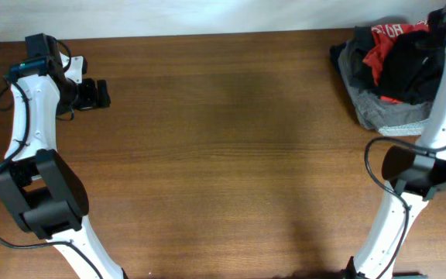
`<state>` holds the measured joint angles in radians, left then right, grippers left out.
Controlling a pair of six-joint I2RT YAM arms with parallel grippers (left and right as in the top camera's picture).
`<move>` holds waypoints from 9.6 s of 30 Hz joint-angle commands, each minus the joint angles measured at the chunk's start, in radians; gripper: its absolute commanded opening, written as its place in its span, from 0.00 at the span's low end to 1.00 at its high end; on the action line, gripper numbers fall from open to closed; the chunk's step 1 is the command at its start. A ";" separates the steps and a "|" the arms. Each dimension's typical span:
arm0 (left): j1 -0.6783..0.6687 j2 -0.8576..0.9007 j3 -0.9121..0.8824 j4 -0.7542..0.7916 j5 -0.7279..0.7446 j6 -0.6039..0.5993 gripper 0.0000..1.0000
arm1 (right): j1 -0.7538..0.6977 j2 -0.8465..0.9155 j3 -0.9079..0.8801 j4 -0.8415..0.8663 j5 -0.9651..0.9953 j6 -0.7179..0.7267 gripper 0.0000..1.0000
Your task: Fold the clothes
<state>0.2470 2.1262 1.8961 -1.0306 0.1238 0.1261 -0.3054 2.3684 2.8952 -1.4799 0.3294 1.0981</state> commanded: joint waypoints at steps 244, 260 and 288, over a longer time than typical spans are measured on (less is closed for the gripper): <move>-0.097 -0.652 -0.270 0.351 0.011 -0.006 0.99 | 0.305 -2.365 -2.890 1.408 -0.410 -1.328 0.99; -0.105 -1.319 -1.360 0.995 0.172 -0.006 0.99 | 0.305 -2.365 -2.890 1.408 -0.410 -1.328 0.99; -0.129 -1.972 -1.888 0.993 0.116 0.002 0.99 | 0.305 -2.365 -2.890 1.408 -0.410 -1.328 0.99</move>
<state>0.1234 0.2073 0.0166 0.0154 0.2569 0.1265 0.0051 0.0139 0.0120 -0.0669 -0.0933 -0.2394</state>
